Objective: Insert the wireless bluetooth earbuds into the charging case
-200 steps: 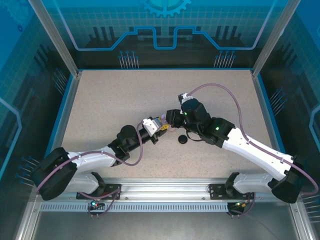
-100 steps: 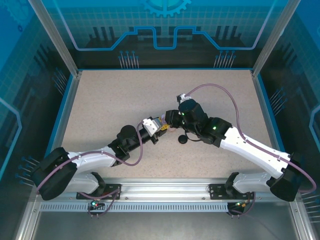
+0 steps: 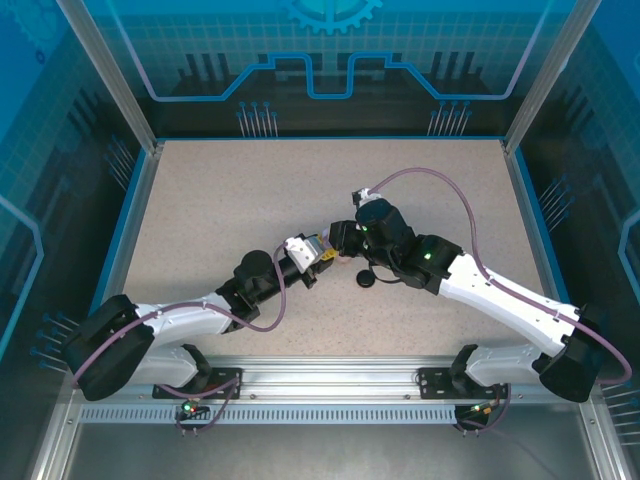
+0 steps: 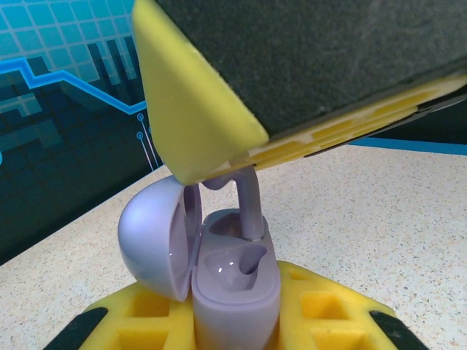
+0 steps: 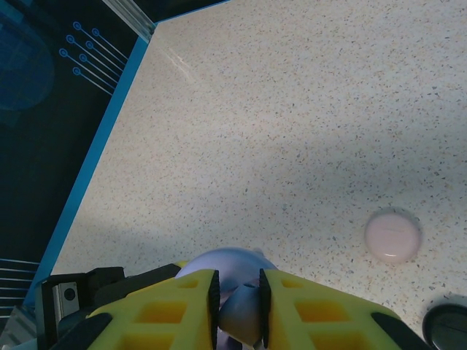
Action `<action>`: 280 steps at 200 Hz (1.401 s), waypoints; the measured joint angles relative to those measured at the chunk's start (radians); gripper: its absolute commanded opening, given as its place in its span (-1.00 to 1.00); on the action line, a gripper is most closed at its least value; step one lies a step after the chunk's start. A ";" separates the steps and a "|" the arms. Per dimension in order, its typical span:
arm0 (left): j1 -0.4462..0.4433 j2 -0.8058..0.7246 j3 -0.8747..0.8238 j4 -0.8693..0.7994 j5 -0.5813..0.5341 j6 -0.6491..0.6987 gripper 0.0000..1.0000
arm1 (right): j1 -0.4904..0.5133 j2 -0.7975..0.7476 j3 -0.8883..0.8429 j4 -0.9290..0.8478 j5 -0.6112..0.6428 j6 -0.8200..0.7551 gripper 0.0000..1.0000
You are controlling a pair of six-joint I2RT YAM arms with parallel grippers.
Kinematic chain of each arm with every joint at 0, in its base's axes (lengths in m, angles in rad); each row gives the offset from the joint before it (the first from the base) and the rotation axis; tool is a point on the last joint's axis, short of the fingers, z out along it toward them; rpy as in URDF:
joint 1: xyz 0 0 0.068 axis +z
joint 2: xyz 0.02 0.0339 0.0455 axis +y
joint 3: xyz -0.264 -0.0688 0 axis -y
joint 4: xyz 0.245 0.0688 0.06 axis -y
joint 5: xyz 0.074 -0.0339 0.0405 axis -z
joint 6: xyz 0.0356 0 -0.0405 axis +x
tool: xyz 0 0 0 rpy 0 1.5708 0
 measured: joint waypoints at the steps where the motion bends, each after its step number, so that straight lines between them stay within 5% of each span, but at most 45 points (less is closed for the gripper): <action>1: 0.000 0.000 0.000 0.000 0.000 0.000 -1.00 | 0.000 0.000 0.000 0.000 0.000 0.000 -0.51; 93: 0.000 0.000 0.000 -0.005 -0.015 -0.004 -1.00 | 0.005 0.011 0.000 -0.014 -0.026 0.003 -0.32; 198: -0.001 -0.041 0.000 -0.029 -0.019 -0.007 -1.00 | -0.062 -0.180 0.000 -0.171 -0.006 -0.176 0.46; 241: 0.038 -0.194 0.029 -0.196 -0.019 -0.039 -1.00 | -0.194 -0.220 -0.086 -0.208 -0.074 -0.207 0.37; 280: 0.093 -0.407 0.100 -0.410 -0.019 -0.069 -1.00 | -0.197 -0.018 -0.122 -0.209 -0.160 -0.196 0.24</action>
